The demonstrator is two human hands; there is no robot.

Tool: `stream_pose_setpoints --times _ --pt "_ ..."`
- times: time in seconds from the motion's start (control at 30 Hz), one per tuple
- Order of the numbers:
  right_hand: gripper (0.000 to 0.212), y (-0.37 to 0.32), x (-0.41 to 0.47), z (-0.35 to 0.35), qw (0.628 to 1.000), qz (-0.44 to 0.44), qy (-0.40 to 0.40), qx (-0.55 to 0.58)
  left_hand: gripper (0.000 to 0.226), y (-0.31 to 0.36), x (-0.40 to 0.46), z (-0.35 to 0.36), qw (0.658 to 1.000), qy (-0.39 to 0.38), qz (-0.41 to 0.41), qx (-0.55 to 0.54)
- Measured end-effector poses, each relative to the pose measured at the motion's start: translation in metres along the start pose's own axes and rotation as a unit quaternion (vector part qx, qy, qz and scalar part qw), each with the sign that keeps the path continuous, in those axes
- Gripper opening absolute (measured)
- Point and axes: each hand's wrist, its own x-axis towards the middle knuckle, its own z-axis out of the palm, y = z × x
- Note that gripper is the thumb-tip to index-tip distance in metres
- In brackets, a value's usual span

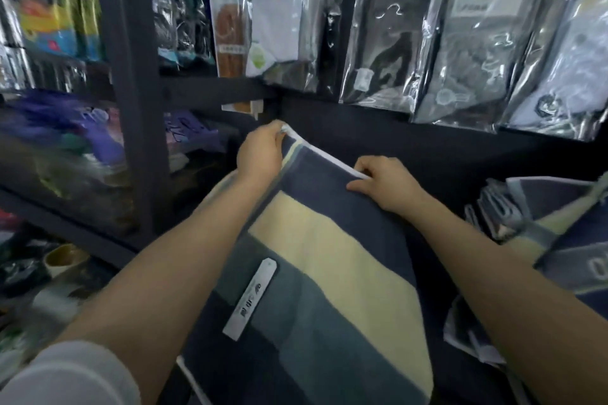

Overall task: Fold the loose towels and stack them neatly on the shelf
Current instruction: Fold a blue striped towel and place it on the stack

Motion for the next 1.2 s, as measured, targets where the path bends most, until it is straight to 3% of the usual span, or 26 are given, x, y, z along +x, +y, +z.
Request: stream_pose_setpoints --times 0.1,0.2,0.23,0.3,0.4,0.53,0.6,0.67,0.7,0.77,0.87,0.97,1.07,1.17,1.2 --pt "0.017 0.027 0.014 0.035 0.999 0.015 -0.042 -0.007 0.018 -0.018 -0.002 0.033 0.985 -0.08 -0.031 0.147" --pt "0.017 0.043 0.024 0.063 0.996 0.016 -0.088 -0.011 0.05 -0.026 -0.016 0.06 0.946 -0.147 -0.007 0.288" --pt "0.016 0.046 0.027 0.07 0.995 0.014 -0.098 -0.013 0.052 -0.025 -0.023 0.069 0.943 -0.169 0.024 0.286" --pt "0.013 0.05 0.032 0.082 0.994 0.006 -0.111 -0.01 0.038 -0.022 -0.037 0.082 0.952 -0.241 0.048 0.182" --pt "0.01 0.056 0.033 0.093 0.991 0.005 -0.128 0.024 0.026 -0.022 -0.054 0.088 0.936 -0.343 -0.017 0.072" --pt "0.026 0.065 0.02 0.081 0.98 0.087 -0.156 0.09 0.054 -0.032 -0.065 0.088 0.912 -0.38 -0.008 0.153" --pt "0.038 0.071 0.01 0.059 0.946 0.157 -0.252 0.13 0.065 -0.034 -0.067 0.089 0.892 -0.398 0.004 0.214" --pt "0.043 0.079 0.0 0.035 0.883 0.216 -0.358 0.214 0.067 -0.036 -0.066 0.091 0.883 -0.408 0.005 0.234" --pt "0.043 0.083 -0.005 0.024 0.863 0.224 -0.382 0.244 0.067 -0.037 -0.066 0.092 0.882 -0.41 0.004 0.235" --pt "0.037 0.091 -0.011 0.005 0.857 0.22 -0.392 0.253 0.067 -0.039 -0.066 0.093 0.882 -0.407 0.003 0.238" --pt "0.015 0.098 -0.013 -0.016 0.904 0.217 -0.338 0.147 0.067 -0.038 -0.064 0.093 0.89 -0.405 0.002 0.208" --pt "0.012 0.109 0.003 -0.022 0.96 0.18 -0.205 -0.065 0.066 -0.034 -0.058 0.094 0.901 -0.409 -0.008 0.146" --pt "0.007 0.111 0.012 -0.012 0.947 0.174 -0.096 -0.253 0.066 -0.031 -0.057 0.096 0.875 -0.437 0.004 0.209" --pt "0.023 0.11 0.004 0.016 0.904 0.162 -0.098 -0.385 0.067 -0.032 -0.059 0.096 0.86 -0.428 0.018 0.278" --pt "0.029 0.106 0.0 0.027 0.906 0.14 -0.092 -0.389 0.068 -0.033 -0.059 0.096 0.86 -0.426 0.022 0.279"
